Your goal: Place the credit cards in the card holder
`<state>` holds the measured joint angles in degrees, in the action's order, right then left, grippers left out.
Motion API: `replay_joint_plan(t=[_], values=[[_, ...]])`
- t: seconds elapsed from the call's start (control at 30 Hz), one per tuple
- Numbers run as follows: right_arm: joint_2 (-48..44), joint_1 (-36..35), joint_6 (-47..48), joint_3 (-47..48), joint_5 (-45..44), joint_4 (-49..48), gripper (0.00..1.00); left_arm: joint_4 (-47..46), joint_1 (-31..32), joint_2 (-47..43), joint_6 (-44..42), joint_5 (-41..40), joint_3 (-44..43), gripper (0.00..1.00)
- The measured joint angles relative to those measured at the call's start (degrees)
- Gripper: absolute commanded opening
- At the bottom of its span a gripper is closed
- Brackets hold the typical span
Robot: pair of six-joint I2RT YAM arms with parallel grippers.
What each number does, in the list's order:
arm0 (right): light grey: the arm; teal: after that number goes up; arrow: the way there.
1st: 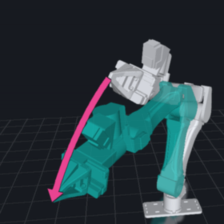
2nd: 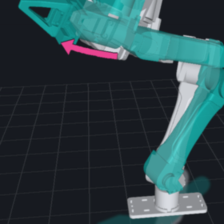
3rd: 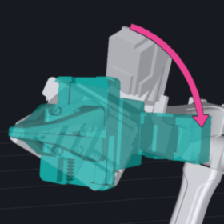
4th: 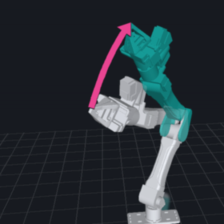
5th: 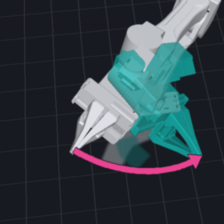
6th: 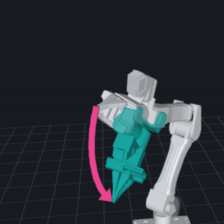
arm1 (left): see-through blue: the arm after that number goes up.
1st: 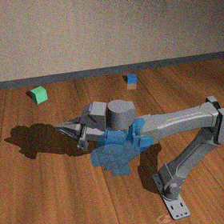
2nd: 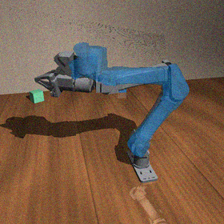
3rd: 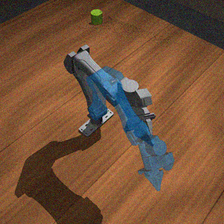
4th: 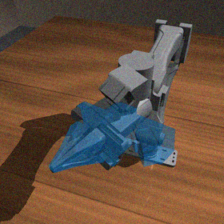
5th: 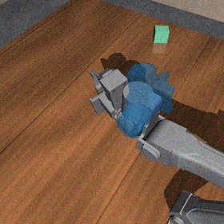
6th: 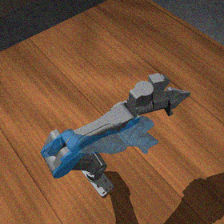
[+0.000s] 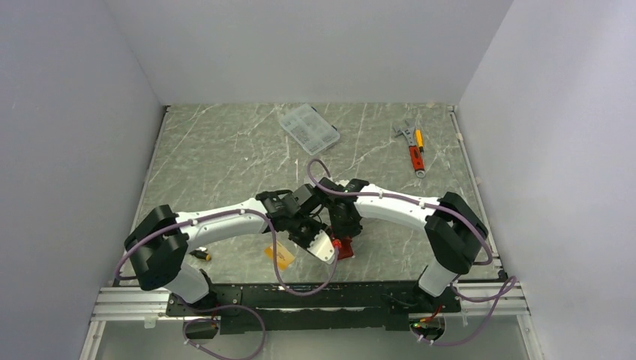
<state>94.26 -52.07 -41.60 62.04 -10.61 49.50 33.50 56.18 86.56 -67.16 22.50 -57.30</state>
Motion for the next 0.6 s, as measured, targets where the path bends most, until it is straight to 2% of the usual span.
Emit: replay_joint_plan(t=[0.3, 0.6], values=[[1.0, 0.3, 0.0, 0.0, -1.1, -0.1, 0.23, -5.5, 3.0, 1.5, -1.4, -2.3, 2.7, 0.4], [1.1, 1.2, 0.0, 0.0, -1.1, -0.2, 0.21, -7.8, 6.1, 5.3, -2.8, -3.7, 3.1, 0.4]])
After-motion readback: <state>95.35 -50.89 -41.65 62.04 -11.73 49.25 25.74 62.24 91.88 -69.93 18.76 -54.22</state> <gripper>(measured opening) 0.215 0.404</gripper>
